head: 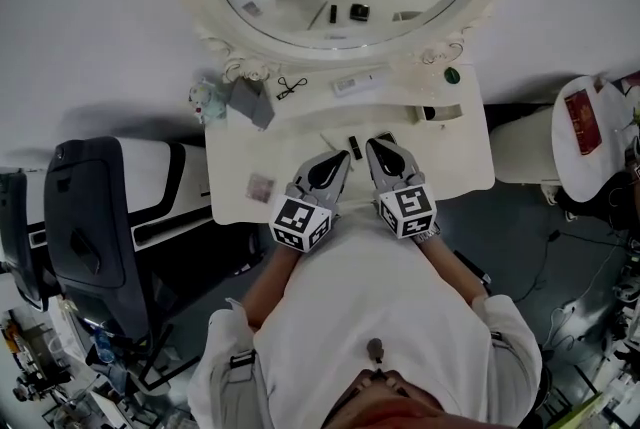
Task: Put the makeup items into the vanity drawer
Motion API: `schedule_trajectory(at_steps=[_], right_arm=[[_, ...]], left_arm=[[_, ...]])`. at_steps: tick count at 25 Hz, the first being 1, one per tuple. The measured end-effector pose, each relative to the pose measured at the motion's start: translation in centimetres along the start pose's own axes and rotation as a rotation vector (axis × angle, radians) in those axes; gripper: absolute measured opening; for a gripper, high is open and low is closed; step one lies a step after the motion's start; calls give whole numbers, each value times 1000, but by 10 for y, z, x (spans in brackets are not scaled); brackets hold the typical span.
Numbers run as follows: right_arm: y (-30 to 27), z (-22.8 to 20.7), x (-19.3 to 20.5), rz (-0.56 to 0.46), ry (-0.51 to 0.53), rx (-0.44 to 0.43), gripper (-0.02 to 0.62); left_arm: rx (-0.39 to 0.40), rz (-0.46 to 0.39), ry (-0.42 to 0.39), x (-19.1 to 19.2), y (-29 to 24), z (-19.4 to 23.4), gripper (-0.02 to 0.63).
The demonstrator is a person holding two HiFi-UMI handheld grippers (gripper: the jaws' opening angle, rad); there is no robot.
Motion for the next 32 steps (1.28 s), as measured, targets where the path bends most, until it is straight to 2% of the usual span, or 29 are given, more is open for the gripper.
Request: schedule_trajectory(at_steps=[3, 11, 15, 18, 21, 26, 29, 32], right_arm=[[-6, -1, 1, 4, -16, -2, 8], [15, -29, 21, 92, -126, 33, 8], [18, -47, 26, 150, -96, 16, 8], [15, -65, 32, 223, -88, 11, 8], [6, -84, 42, 292, -139, 25, 14], [-25, -103, 75, 470, -151, 7, 96], [-45, -117, 115, 601, -141, 20, 140], [-55, -130, 162, 717, -177, 68, 209]], left_arm=[[8, 3, 9, 0, 0, 5, 6], [52, 38, 168, 13, -5, -10, 6], [63, 26, 246, 13, -7, -7, 6], [31, -17, 303, 8, -1, 3, 6], [-23, -44, 302, 7, 6, 14, 6], [-67, -36, 277, 12, 12, 20, 6], [-81, -32, 281, 14, 15, 20, 6], [-96, -28, 270, 14, 16, 18, 6]])
Point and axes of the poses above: the fingertips, and each gripper's own axes: y backward along the fingers, z to its left, x out of its underside, the point moved 2 cm from there along y, backward along the fingers, and after that the axes turned 10 degrees about -x, right-handed, at the moved point
